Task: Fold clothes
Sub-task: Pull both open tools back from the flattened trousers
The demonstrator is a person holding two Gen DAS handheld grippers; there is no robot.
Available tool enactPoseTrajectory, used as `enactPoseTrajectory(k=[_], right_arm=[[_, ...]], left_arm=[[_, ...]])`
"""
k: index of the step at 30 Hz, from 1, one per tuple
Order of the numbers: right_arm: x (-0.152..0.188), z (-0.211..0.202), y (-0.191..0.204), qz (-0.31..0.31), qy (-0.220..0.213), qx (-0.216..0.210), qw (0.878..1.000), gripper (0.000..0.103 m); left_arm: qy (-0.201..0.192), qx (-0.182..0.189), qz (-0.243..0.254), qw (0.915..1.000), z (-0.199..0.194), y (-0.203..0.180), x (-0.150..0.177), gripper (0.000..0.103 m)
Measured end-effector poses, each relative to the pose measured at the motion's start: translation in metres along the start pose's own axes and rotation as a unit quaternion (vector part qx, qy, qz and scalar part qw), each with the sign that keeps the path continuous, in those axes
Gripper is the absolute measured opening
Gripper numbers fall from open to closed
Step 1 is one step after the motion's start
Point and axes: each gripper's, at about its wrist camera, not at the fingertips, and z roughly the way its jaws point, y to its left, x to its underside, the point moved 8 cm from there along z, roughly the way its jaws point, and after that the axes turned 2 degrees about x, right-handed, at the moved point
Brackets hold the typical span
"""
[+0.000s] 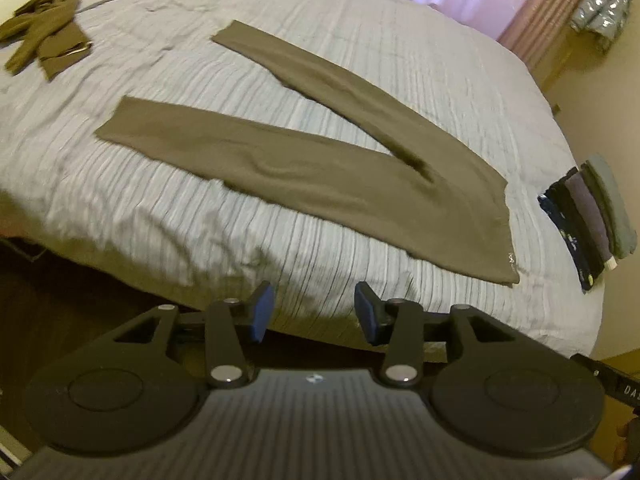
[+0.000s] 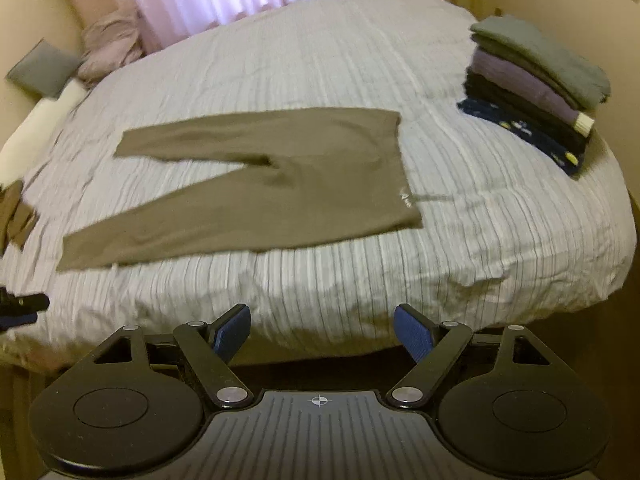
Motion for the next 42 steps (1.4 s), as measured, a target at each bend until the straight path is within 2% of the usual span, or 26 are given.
enactPoseTrajectory(k=[6,10,15,20,27,42], right_arm=[[0.019,-0.008,0.006,-0.036,0.011,-0.012,0.999,0.082],[0.029,-0.012,0.015,-0.053,0.016,-0.018,0.998,0.082],[0.035,-0.018,0.023,-0.064,0.014,-0.027,0.998,0.082],[0.037,-0.022,0.022,-0.053,0.011,-0.027,0.998,0.082],[0.040,-0.022,0.019,-0.052,0.018,-0.019,0.998,0.082],[0.045,-0.017,0.027,-0.058,0.034,-0.012,0.998,0.082]], left_arm=[[-0.007,-0.029,-0.023,0.9993,-0.028,0.010,0.036,0.042],[-0.015,-0.048,-0.028,0.9983,-0.047,0.016,0.049,0.043],[-0.033,-0.064,-0.017,0.9973,-0.065,0.013,0.049,0.044],[-0.053,-0.068,0.016,0.9961,-0.079,-0.001,0.039,0.048],[-0.057,-0.064,0.032,0.9958,-0.080,-0.011,0.039,0.051],[-0.035,-0.073,0.034,0.9962,-0.069,-0.003,0.049,0.052]])
